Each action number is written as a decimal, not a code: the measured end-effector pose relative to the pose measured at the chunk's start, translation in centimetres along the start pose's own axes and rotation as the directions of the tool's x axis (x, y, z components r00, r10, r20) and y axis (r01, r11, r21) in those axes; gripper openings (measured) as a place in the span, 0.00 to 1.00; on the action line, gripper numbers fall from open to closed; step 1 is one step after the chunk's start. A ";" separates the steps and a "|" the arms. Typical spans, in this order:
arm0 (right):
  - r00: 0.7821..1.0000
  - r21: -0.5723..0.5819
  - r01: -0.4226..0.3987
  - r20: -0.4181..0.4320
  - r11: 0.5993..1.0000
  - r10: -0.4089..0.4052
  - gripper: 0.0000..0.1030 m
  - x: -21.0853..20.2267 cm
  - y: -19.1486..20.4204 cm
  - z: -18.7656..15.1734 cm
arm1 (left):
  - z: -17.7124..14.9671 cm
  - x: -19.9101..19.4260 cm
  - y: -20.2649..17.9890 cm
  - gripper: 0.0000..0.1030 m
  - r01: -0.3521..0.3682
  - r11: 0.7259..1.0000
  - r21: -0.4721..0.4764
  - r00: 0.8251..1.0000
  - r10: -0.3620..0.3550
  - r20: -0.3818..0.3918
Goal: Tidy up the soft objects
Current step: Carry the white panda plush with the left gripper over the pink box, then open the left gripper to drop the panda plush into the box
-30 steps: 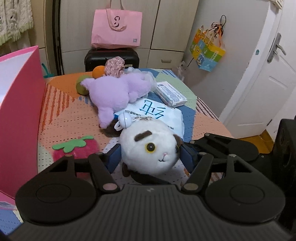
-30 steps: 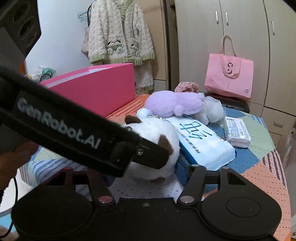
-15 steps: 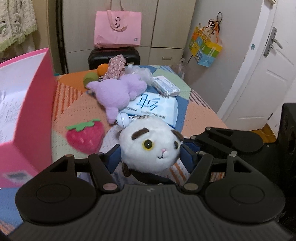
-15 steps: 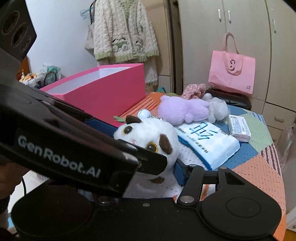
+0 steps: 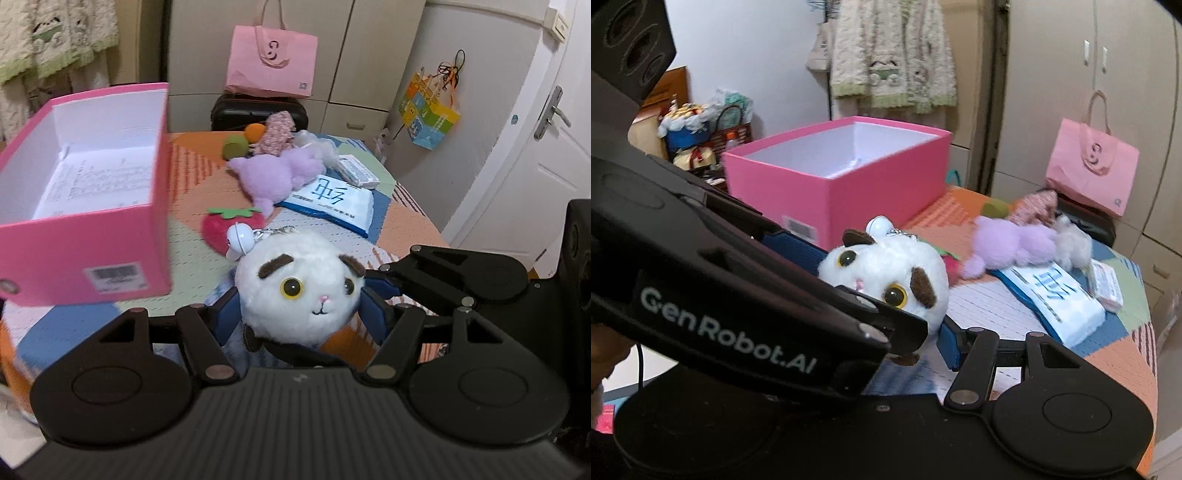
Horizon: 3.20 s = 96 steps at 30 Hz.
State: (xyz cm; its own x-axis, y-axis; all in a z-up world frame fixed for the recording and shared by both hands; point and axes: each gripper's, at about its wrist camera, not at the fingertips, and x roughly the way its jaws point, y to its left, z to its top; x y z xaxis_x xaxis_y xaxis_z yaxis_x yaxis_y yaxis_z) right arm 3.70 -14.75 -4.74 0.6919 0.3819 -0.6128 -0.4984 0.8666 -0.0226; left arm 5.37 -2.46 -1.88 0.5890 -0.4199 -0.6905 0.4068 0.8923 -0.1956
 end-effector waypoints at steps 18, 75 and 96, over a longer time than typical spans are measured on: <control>0.991 -0.111 -0.099 0.079 0.989 0.109 0.64 -0.3 5.8 6.1 | 2.9 -6.8 5.1 0.65 -0.109 0.994 -0.003 0.992 0.109 0.059; 0.986 -0.282 -0.127 -0.143 0.951 0.089 0.73 15.1 3.9 15.9 | 11.7 3.3 19.5 0.68 -0.097 0.980 -0.173 0.995 0.094 -0.025; 1.000 -0.216 -0.022 0.008 0.976 0.024 0.73 6.7 1.2 15.5 | 7.9 -7.8 12.4 0.69 -0.081 0.996 -0.045 0.985 0.087 0.150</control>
State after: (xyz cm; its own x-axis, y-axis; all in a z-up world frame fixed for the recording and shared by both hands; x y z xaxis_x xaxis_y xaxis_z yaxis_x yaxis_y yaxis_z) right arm 15.83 -6.12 3.39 0.6839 0.4053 -0.6067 -0.6143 0.7684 -0.1792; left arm 11.37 10.56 6.57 0.7202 -0.3606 -0.5927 0.3255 0.9301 -0.1703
